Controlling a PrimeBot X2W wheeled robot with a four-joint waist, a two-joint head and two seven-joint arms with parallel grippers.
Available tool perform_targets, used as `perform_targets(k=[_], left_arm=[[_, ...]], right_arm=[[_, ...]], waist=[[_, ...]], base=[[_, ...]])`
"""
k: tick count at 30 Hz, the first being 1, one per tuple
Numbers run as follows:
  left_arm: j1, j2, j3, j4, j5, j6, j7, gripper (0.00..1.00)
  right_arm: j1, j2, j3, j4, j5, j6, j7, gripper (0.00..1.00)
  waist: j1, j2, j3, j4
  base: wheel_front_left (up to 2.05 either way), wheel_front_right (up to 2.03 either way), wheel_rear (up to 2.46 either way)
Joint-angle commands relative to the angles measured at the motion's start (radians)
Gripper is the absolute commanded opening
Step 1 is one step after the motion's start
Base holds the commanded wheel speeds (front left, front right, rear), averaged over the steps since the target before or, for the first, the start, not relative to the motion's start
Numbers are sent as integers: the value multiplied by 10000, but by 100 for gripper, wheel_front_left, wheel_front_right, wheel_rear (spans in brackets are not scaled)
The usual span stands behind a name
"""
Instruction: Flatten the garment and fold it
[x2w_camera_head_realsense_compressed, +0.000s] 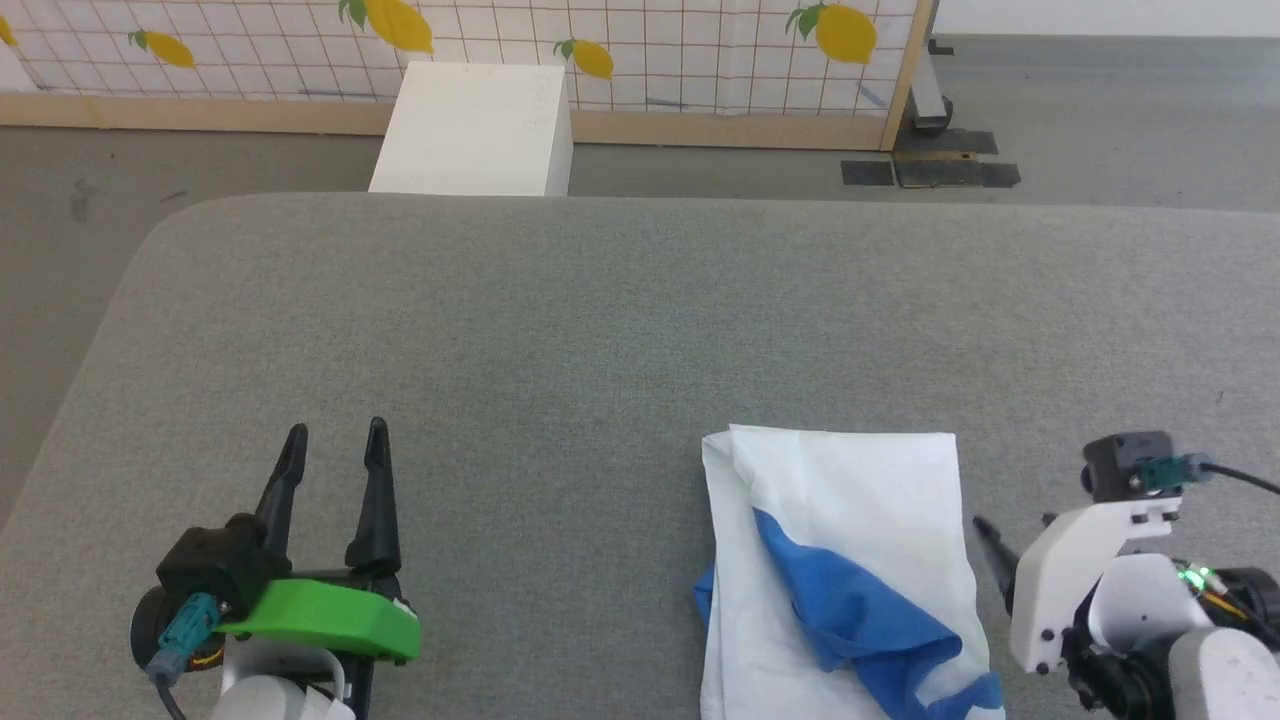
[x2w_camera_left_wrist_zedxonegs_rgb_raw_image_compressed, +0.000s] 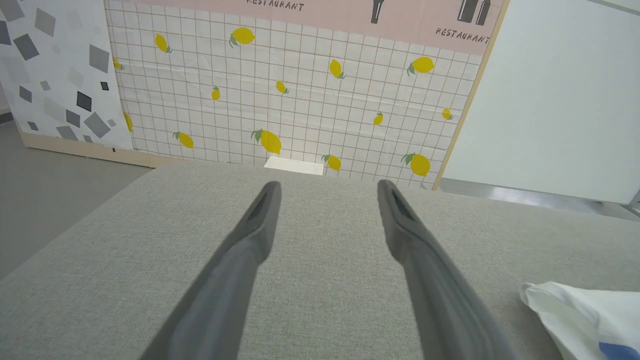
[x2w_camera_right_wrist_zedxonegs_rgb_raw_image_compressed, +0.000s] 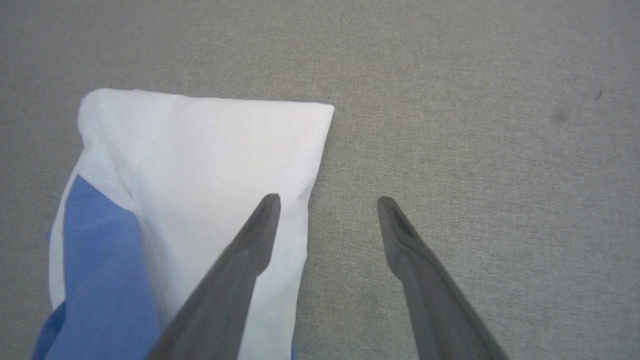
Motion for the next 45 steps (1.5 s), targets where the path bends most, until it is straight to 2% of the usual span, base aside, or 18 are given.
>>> perform_targets(k=[1,10,19,20,21,22,23,29,34,39,45], left_arm=[[-106,-88,-6,17,83,1,-45,100],[-249,-209,-99,133,154,-343,-46,100],[-435,-268,-160,302,219,-468,-46,100],[-450,-280,-146,308,219,-473,-47,100],[-460,-289,-132,313,219,-476,-47,100],[-472,-300,-116,321,220,-480,-47,100],[-479,-309,-105,330,221,-485,-47,100],[-436,-352,-32,407,190,-537,-47,100],[-332,-400,-53,381,172,-581,-47,100],[-245,-421,10,208,140,-557,-47,100],[-456,-434,3,149,111,-592,-47,100]], right_arm=[[117,70,63,160,-108,-15,131,100],[-28,152,682,1214,-299,-15,544,100],[-172,165,960,2225,-392,-15,770,100],[-190,163,977,2343,-364,-15,869,85],[-215,162,978,2414,-323,-15,923,36],[-250,159,981,2481,-265,-15,960,20],[-276,144,997,2519,-229,-15,964,0],[-515,-266,1358,2374,21,-15,759,0],[-663,-1214,2416,1800,356,-15,900,0],[-936,-2480,3344,1072,794,-15,1335,0],[-1295,-3374,3628,788,1150,-15,1495,0]], waist=[[0,58,59,55],[0,58,377,266],[0,58,556,352],[0,58,571,351],[0,58,581,348],[0,58,588,347],[0,58,588,348],[0,58,457,344],[0,58,280,142],[0,58,452,-784],[0,58,960,-2246]], base=[[0,0,0],[0,0,0],[0,0,0],[0,0,0],[0,0,0],[0,0,0],[0,0,0],[0,0,0],[0,0,0],[0,0,0],[0,0,0]])
